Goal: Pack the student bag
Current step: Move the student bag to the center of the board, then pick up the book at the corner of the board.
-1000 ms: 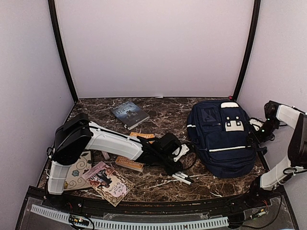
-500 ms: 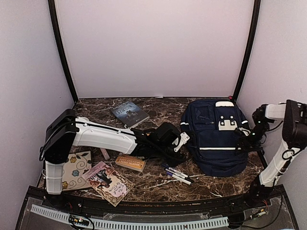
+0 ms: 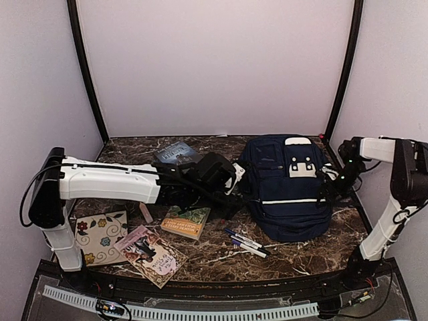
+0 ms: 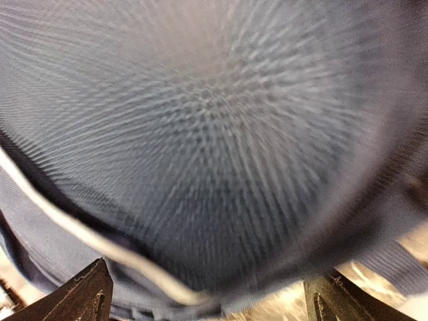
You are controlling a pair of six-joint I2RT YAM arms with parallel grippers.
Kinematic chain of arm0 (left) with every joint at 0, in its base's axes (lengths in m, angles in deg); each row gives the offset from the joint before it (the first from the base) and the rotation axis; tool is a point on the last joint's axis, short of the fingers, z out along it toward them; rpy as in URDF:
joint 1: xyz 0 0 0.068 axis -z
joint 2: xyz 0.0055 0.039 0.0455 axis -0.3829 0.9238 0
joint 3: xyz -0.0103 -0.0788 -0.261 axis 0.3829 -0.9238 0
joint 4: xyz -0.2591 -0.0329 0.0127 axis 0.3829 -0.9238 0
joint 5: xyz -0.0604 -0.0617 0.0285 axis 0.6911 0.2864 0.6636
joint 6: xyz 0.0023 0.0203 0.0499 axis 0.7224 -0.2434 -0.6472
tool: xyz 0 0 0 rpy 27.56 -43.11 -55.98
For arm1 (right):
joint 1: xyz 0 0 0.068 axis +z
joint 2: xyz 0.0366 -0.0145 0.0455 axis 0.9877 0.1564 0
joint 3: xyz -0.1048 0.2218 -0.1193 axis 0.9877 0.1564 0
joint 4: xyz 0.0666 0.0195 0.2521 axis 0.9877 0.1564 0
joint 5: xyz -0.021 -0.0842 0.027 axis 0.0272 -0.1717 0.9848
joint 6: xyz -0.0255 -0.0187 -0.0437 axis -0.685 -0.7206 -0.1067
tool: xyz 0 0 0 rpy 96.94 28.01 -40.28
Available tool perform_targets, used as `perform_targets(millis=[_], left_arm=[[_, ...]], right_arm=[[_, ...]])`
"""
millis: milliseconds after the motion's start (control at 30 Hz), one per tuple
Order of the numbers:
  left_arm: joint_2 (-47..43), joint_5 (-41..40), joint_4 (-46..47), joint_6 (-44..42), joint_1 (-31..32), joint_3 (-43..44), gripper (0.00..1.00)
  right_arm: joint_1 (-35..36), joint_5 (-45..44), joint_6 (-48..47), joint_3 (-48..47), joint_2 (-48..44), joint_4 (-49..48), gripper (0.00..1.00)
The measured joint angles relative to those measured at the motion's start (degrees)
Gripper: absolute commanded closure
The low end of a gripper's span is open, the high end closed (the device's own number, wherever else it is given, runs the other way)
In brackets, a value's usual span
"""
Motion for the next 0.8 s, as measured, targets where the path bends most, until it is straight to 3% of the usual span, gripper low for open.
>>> perform_targets(millis=[233, 400, 800], left_arm=[[-14.0, -2.3, -13.8, 14.7, 0.0, -7.6, 0.31], [-22.4, -1.6, -23.0, 29.0, 0.0, -15.9, 0.33], [-41.2, 0.0, -35.5, 62.9, 0.0, -32.5, 0.33]], right_arm=[[0.1, -5.0, 2.1, -5.6, -10.3, 0.4, 0.00], [2.8, -2.8, 3.8, -10.6, -13.7, -0.4, 0.00], [24.7, 11.2, 4.2, -10.6, -13.5, -10.1, 0.05]])
